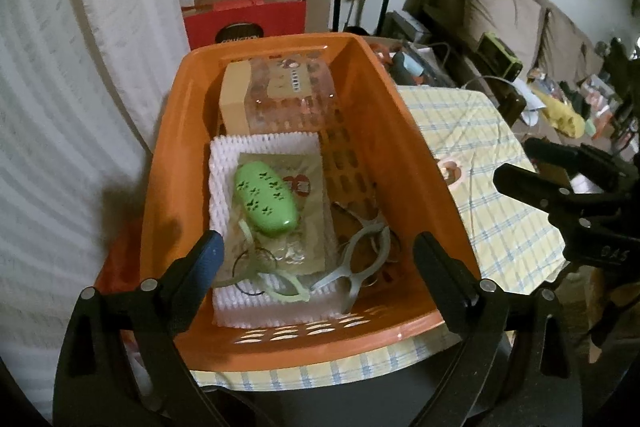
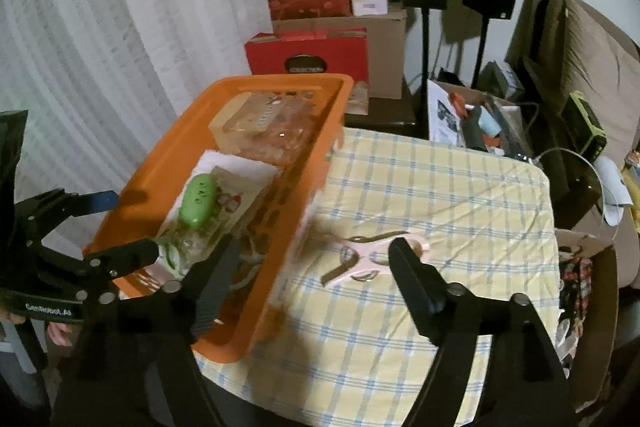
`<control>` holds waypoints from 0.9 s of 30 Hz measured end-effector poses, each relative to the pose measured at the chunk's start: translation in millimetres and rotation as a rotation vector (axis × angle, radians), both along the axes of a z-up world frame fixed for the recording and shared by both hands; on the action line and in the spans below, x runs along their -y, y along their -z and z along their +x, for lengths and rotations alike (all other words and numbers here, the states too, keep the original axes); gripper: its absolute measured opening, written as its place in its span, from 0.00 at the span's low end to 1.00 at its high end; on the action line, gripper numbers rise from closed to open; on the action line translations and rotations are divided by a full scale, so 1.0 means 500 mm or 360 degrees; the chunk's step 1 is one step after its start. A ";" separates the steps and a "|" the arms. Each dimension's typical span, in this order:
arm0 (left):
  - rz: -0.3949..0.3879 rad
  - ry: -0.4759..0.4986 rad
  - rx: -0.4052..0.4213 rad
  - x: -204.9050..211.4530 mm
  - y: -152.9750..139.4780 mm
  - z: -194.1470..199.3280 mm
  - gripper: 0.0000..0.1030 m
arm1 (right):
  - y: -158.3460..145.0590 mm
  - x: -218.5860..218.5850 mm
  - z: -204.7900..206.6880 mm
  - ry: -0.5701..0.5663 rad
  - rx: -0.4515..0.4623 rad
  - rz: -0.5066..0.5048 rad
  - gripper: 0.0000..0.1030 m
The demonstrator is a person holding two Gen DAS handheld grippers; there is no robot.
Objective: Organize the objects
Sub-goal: 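Move the right tool over the table to the pink clothespin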
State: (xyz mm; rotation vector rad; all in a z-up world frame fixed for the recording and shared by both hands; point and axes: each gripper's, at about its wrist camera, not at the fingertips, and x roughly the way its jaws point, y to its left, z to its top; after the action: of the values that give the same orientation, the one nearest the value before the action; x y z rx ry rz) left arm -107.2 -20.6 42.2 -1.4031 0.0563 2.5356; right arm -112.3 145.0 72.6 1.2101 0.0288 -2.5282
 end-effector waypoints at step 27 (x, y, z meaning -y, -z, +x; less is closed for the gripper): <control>0.0180 0.0147 0.0045 -0.175 0.003 -0.065 1.00 | 0.079 -0.180 -0.056 0.0291 0.0100 0.0041 0.95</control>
State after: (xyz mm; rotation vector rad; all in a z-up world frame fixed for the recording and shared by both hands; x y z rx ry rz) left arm -139.7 66.8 40.5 -1.3604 -0.0265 2.4040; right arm -140.3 235.2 33.3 1.3584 -0.0675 -2.6505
